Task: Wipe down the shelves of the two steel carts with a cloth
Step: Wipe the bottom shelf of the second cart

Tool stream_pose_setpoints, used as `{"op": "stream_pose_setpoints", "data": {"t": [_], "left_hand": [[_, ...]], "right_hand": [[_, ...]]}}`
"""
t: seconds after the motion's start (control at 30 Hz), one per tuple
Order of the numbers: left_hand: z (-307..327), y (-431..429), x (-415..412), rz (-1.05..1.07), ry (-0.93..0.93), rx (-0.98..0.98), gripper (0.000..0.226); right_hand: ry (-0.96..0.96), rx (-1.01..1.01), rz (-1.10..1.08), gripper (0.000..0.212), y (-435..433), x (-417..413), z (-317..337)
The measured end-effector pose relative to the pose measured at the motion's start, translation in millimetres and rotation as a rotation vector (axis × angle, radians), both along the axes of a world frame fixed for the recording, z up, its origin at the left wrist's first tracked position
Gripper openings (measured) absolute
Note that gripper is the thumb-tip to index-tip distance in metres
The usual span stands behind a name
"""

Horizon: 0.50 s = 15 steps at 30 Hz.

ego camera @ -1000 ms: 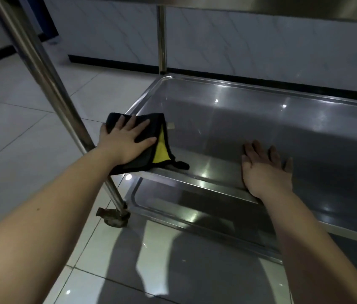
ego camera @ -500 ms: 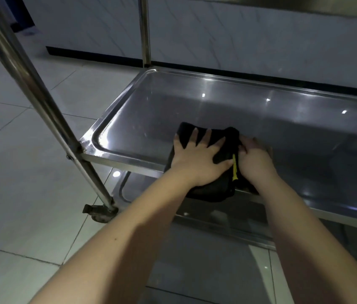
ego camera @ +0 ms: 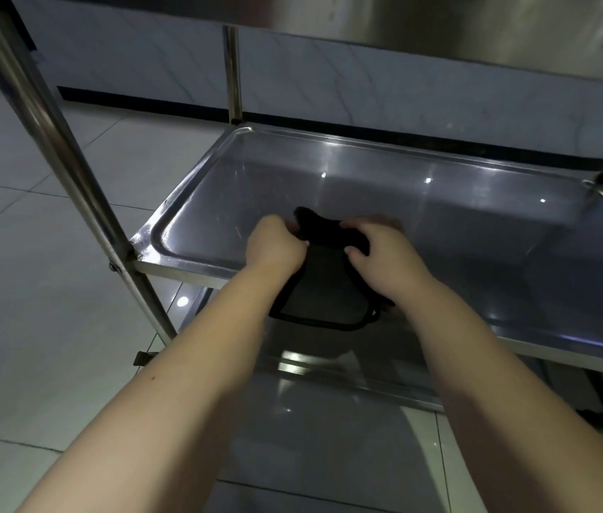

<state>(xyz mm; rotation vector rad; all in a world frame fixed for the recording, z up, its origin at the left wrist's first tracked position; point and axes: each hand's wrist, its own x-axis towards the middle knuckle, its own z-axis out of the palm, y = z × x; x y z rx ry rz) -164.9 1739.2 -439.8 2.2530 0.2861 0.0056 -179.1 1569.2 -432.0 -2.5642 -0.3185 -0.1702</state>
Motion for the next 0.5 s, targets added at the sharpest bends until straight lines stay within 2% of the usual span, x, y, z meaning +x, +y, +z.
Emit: {"op": "stream_pose_setpoints", "data": {"t": [0.07, 0.13, 0.2, 0.27, 0.33, 0.4, 0.5], "left_hand": [[6, -9, -5, -0.076, -0.107, -0.022, 0.019], [8, -19, -12, -0.159, -0.186, -0.044, 0.028], [11, -27, -19, -0.23, -0.232, -0.15, 0.032], [20, -33, -22, -0.298, -0.282, -0.225, 0.034], [33, -39, -22, -0.366, -0.343, -0.252, 0.028], [47, -45, -21, -0.411, -0.401, -0.25, 0.022], [56, -47, -24, -0.465, -0.4, -0.222, 0.035]], "right_hand": [[-0.019, -0.016, 0.02, 0.047, -6, -1, 5], [-0.042, -0.041, 0.021, 0.06, -14, -2, 12], [-0.054, -0.073, 0.008, 0.079, -22, -4, 19], [-0.06, -0.118, 0.018, 0.083, -29, -6, 24], [-0.11, -0.161, 0.038, 0.065, -36, -8, 28], [-0.219, -0.112, 0.042, 0.039, -41, -11, 33], [-0.316, -0.039, 0.016, 0.023, -50, -19, 47]]}}
